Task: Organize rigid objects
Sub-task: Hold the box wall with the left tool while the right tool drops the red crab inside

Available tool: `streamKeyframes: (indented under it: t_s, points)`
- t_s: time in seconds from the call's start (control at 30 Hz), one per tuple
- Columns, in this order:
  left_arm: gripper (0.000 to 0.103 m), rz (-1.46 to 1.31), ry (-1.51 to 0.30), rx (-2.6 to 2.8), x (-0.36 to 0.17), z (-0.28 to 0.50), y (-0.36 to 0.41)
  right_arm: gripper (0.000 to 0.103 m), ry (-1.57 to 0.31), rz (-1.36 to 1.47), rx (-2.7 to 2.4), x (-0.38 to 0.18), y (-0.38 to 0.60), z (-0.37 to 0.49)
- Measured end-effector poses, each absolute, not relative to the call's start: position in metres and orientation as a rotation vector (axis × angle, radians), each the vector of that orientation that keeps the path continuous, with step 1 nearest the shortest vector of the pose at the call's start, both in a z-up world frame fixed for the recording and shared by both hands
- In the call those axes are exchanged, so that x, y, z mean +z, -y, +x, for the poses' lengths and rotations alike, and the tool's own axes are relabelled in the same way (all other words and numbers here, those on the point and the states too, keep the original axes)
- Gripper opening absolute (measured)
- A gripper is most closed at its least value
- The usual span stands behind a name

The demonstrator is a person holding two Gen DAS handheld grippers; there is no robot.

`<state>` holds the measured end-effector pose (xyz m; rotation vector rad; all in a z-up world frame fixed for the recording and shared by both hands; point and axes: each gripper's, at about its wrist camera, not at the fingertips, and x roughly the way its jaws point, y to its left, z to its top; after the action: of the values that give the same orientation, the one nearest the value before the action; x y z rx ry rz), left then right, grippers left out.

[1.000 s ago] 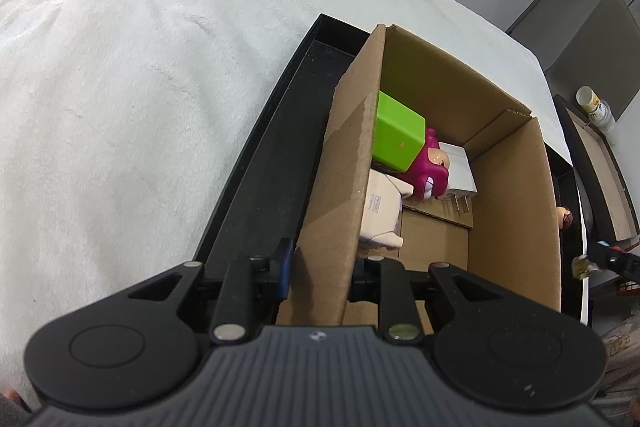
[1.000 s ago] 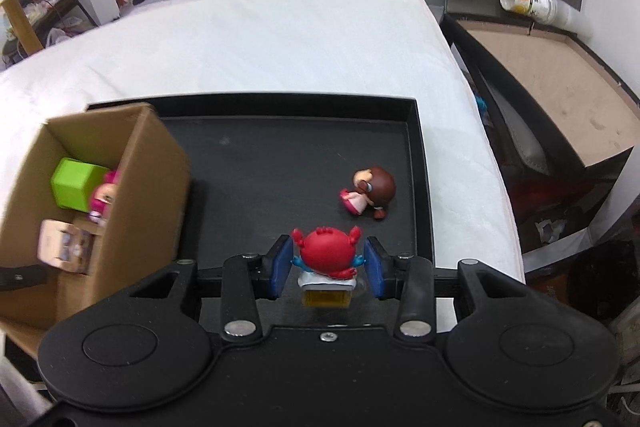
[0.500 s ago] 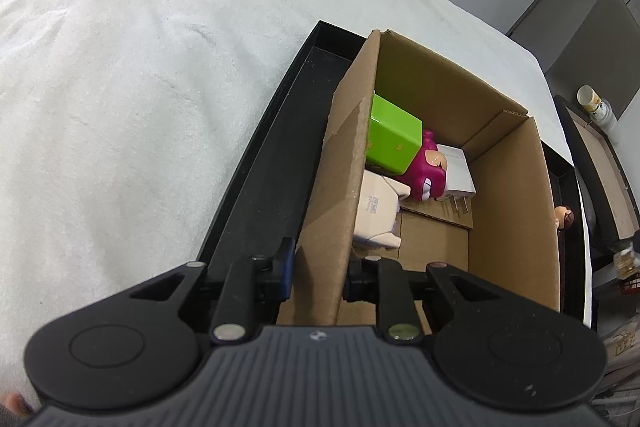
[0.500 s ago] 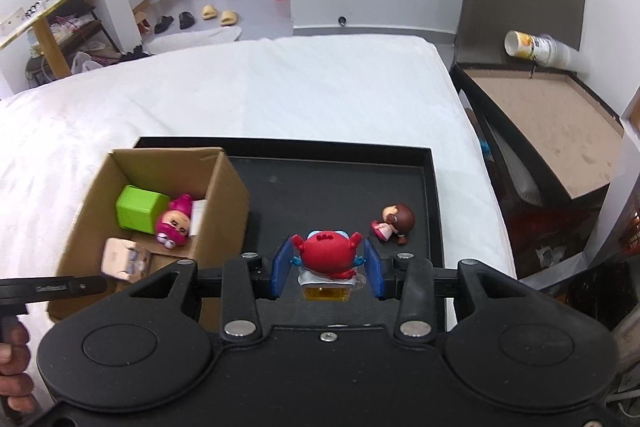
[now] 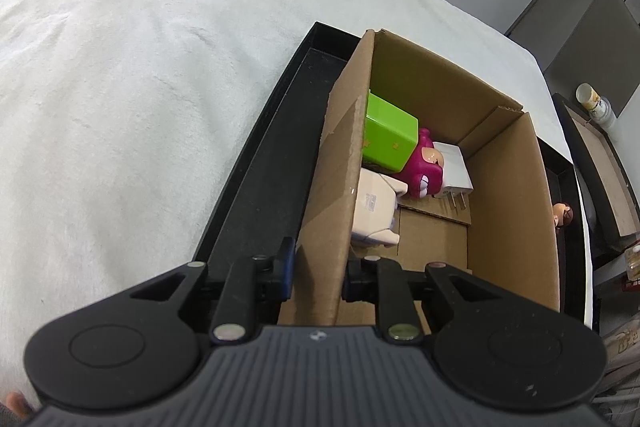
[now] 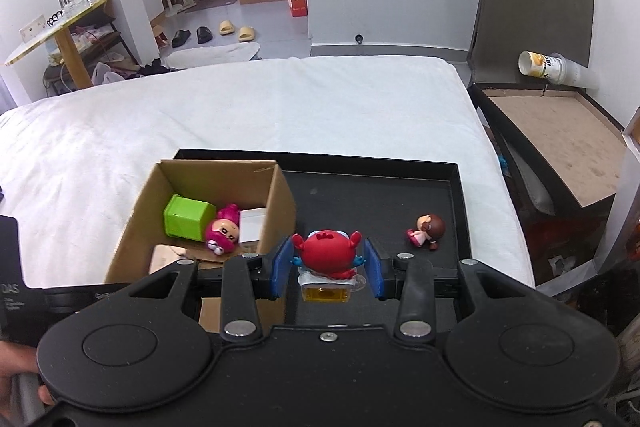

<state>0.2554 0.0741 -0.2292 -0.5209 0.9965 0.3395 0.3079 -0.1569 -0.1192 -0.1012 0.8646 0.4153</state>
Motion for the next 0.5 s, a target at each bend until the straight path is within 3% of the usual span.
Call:
streamKeyframes:
  t_s: [0.5]
  points:
    - [0.021,-0.541,-1.003,0.320,-0.232,0.256,-0.079,0.039,-0.860,-0.117,0.448,-0.116,0.126,0.299]
